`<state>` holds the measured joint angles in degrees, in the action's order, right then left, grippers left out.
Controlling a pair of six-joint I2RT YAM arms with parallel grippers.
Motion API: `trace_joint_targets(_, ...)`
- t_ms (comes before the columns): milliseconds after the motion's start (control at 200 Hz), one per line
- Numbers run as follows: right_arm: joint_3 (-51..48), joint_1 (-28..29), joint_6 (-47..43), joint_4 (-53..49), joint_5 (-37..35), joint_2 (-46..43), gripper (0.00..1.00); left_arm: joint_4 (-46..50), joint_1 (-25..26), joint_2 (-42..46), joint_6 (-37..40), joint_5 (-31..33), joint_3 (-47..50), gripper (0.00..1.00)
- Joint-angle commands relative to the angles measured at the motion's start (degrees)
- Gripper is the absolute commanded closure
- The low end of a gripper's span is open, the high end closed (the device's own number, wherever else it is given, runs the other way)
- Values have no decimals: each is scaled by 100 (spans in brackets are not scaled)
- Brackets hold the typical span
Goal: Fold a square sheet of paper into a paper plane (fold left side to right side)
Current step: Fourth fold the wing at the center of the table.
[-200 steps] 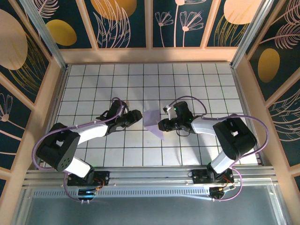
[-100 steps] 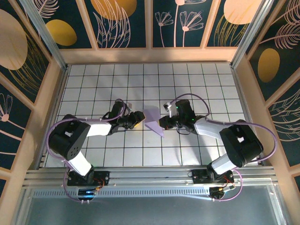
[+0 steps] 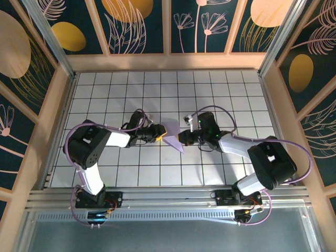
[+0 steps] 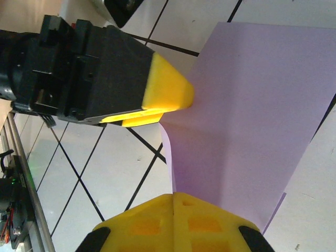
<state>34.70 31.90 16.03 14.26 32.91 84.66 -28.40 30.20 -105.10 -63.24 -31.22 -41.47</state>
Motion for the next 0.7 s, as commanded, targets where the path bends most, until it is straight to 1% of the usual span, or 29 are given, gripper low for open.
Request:
trace_joint_targets(0, -119, -24, 91, 139, 26, -185, 100, -220, -40, -136, 29, -65, -166, 71)
trace_joint_targets(20, -121, -25, 96, 111, -19, -201, 100, -223, -42, -142, 31, -44, -175, 72)
trace_joint_targets(25, -121, -100, 95, 103, -33, -203, 100, -225, -41, -142, 36, -43, -172, 73)
trace_joint_targets(110, -95, -184, 58, -119, -263, -287, 89, -240, -40, -134, 31, 24, -151, 81)
trace_joint_targets(195, 4, -193, 4, -550, -688, -434, 76, -275, -40, -79, -12, 55, -109, 88)
trace_joint_targets(250, 106, -192, -19, -900, -1045, -566, 68, -309, -31, -29, -54, 72, -69, 91)
trace_joint_targets(320, 265, -171, -47, -1377, -1485, -776, 62, -384, -14, 46, -169, 114, -20, 92)
trace_joint_targets(430, 494, -88, 15, -2017, -2148, -1124, 60, -383, 53, 158, -318, 245, 14, 93)
trace_joint_targets(536, 646, 447, 204, -2563, -3004, -1353, 62, -316, 143, 277, -473, 410, 16, 93)
trace_joint_targets(696, 753, 1611, 743, -3035, -4308, -1238, 63, -208, 284, 373, -583, 525, -82, 93)
